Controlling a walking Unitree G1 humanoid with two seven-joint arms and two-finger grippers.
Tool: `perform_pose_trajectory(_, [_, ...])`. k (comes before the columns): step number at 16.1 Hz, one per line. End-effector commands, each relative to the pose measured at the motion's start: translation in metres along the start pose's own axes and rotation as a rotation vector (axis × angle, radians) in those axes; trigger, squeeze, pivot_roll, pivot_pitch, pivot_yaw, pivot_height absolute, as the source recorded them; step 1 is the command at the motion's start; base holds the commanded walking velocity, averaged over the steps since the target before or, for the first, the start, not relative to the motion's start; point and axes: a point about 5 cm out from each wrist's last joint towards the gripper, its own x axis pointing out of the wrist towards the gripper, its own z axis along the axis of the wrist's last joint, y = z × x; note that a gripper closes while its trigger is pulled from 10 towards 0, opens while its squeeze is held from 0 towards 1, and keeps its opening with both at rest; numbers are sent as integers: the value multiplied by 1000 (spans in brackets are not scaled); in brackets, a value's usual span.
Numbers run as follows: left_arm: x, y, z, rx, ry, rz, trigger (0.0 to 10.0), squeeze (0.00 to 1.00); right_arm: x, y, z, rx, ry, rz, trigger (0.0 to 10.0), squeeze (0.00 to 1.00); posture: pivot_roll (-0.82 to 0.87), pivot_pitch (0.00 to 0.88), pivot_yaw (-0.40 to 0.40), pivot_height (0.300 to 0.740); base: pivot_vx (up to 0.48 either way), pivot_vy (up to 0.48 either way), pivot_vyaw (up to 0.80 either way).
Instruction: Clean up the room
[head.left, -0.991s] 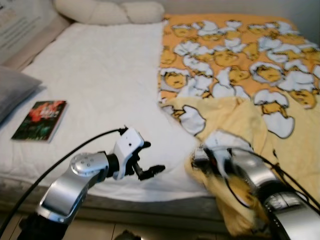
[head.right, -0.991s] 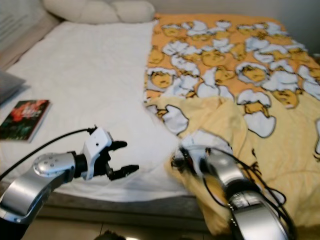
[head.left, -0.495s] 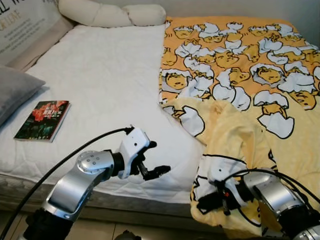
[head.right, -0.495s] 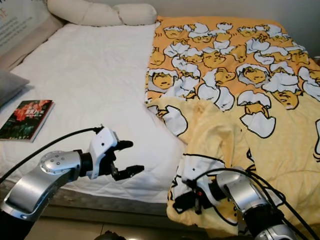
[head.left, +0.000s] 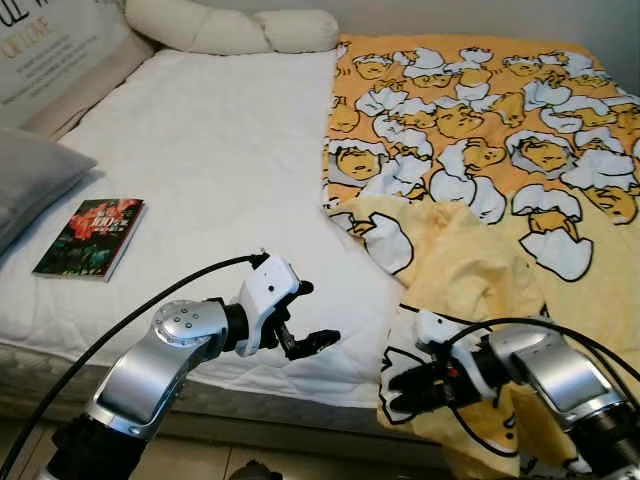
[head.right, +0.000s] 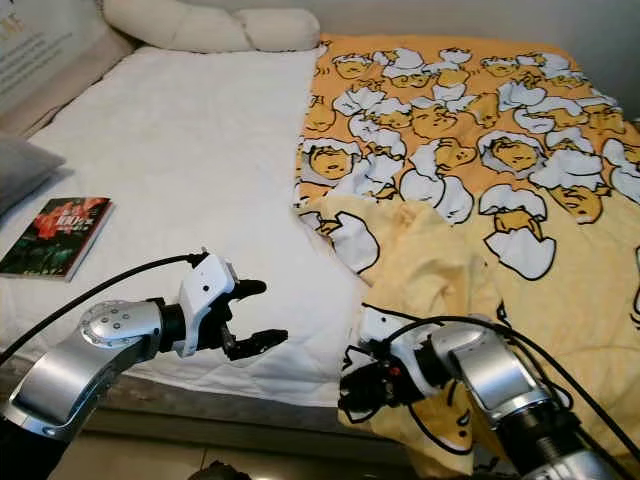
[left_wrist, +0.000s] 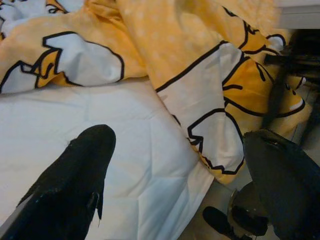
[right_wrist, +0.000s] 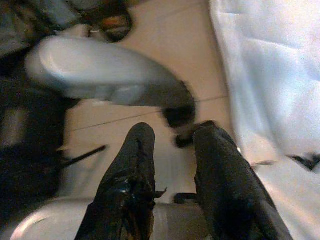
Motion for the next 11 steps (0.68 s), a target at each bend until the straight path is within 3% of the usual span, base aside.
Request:
perform_pose_trajectory(1, [2, 2, 0, 17, 5, 7, 10000, 0, -4, -17, 9, -28, -39, -174, 10000, 1000, -35, 0, 20, 740, 0, 0, 0])
perform_pose_trajectory(3, [2, 2, 1, 17, 3, 13, 10000, 0, -5, -34, 20, -21, -80, -355, 10000, 1000, -35, 0, 23, 740, 0, 0, 0])
perform_pose_trajectory(4, [2, 3, 1, 18, 1, 19, 10000, 0, -3, -51, 31, 22, -111, -533, 10000, 1000, -31, 0, 24, 740, 0, 0, 0])
perform_pose_trajectory(7, [2, 3, 2, 16, -2, 31, 10000, 0, 7, -70, 39, 113, -125, -728, 10000, 1000, -16, 0, 26, 740, 0, 0, 0])
perform_pose_trajectory(10, [0, 1, 5, 1, -23, 64, 10000, 0, 24, -87, 55, 171, -94, -1010, 10000, 1000, 10, 38, 30, 740, 0, 0, 0])
perform_pose_trajectory(11, [-1, 1, 6, -4, -32, 70, 10000, 0, 23, -88, 57, 180, -95, -1043, 10000, 1000, 14, 50, 29, 740, 0, 0, 0])
